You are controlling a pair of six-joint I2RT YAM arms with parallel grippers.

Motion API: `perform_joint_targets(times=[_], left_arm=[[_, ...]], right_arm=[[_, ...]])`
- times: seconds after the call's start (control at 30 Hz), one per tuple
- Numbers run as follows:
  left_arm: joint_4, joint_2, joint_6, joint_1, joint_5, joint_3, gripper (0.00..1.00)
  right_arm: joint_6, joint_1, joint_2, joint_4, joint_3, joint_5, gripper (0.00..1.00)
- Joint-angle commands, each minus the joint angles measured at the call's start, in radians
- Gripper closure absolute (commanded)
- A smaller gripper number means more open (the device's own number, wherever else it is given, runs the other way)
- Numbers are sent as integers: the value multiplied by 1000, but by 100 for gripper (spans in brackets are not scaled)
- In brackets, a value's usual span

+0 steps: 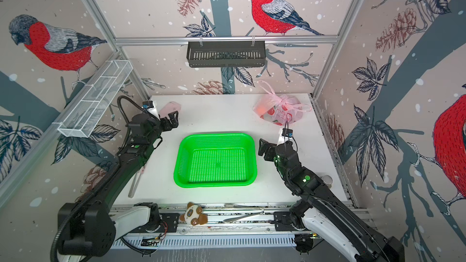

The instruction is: Untie the knot of the plastic bag and take out the fruit

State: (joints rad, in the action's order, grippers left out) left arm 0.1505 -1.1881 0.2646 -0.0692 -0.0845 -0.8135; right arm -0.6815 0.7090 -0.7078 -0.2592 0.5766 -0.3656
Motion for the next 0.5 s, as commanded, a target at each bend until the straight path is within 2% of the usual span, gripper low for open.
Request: perform_joint_targets(times=[0.0,0.1,0.23,0.33,0.47], left_arm=[[-98,-58,-1,-24,-50,-59,1],[-133,-123,-4,-40,-82,-121,1],[-171,-207,-8,-43,-141,-207,1],[-208,-269,-15,-50,-166,-266,9],[-244,-325,-22,-70,-152,-291,25]], right_arm=[[-148,132,-15,-211,38,-115,41],[-226,280,-54,-295,81,-127,66],[-326,463,-117,-375,121,-109,84],[-380,587,-158,-373,131,-91,92],[-440,738,-260,-401,171,-70,93]])
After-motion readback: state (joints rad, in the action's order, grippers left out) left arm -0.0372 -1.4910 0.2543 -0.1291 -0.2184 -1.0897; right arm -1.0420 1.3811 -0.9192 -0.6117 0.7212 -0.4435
